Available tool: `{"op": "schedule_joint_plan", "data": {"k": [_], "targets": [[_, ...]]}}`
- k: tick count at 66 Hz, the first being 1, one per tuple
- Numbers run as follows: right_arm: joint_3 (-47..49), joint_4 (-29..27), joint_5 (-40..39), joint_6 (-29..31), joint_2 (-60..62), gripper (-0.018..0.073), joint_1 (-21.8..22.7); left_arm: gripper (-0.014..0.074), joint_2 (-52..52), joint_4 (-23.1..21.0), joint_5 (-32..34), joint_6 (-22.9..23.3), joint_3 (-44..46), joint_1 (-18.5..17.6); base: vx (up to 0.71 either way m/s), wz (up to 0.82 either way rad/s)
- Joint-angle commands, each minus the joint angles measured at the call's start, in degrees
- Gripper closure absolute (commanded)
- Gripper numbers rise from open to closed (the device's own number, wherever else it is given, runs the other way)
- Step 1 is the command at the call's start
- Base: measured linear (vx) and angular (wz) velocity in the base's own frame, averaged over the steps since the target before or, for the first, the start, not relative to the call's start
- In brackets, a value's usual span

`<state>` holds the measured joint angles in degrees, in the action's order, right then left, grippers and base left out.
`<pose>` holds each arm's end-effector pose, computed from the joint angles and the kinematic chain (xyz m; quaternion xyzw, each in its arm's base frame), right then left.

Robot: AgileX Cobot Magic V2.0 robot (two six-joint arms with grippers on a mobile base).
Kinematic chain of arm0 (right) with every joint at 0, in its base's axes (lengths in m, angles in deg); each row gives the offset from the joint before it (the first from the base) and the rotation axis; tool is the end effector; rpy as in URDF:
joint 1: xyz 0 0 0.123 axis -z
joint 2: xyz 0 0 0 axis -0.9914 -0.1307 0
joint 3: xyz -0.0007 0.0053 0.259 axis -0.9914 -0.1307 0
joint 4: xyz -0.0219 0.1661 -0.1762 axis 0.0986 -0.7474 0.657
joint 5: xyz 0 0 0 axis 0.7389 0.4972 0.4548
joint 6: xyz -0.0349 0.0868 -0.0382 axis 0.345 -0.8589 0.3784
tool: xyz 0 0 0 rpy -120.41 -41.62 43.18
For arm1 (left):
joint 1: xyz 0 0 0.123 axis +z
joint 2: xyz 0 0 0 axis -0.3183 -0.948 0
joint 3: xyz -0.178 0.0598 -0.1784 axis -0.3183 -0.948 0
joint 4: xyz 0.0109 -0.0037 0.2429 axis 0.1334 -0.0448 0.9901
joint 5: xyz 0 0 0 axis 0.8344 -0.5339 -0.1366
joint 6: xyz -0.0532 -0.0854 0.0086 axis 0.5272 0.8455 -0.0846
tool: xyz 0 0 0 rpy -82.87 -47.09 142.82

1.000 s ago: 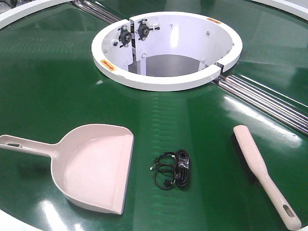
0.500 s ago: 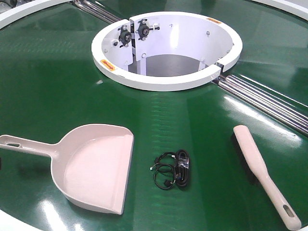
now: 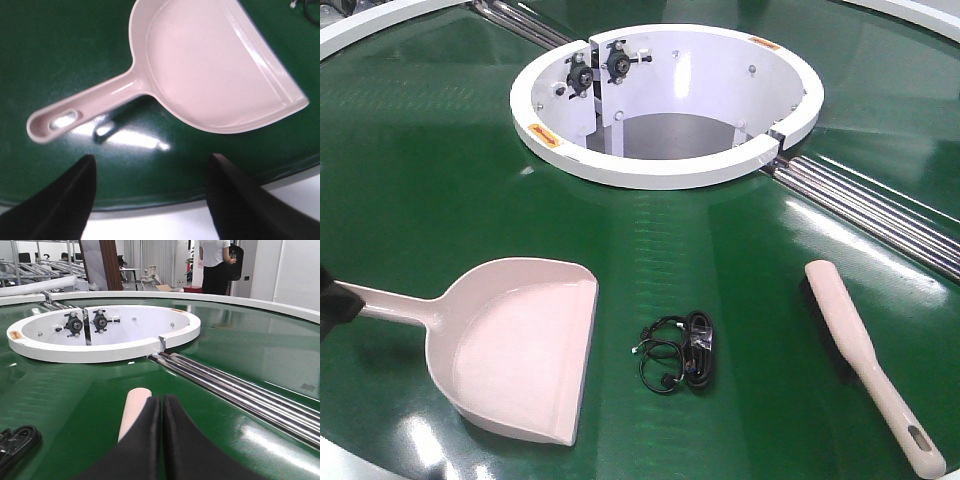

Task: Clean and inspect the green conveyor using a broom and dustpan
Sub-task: 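Lower the left gripper onto the pink dustpan handle and close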

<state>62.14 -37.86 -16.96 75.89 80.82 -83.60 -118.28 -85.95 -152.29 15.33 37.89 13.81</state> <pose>0.0843 0.0018 0.1963 -0.0171 0.7155 -0.0023 0.6984 0.2159 -0.0337 0.3129 0.3154 0.9176 -0.0217 0.2408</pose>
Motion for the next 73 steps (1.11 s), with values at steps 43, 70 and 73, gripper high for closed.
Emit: {"op": "schedule_joint_plan", "data": {"k": [43,70,73], "targets": [[-1.24,0.09,-4.30,0.37,1.06,0.0569,0.11,0.0055,-14.42,3.18,7.33,-37.82,6.56,-0.22,0.00,0.00],[-1.24,0.09,-4.30,0.37,1.06,0.0569,0.11,0.0050,-19.10,3.66,8.72,-44.13,6.56,-0.22,0.00,0.00],[-1.24,0.09,-4.30,0.37,1.06,0.0569,0.11,0.0050,-19.69,3.67,8.72,-44.85,6.56,-0.22,0.00,0.00]]}}
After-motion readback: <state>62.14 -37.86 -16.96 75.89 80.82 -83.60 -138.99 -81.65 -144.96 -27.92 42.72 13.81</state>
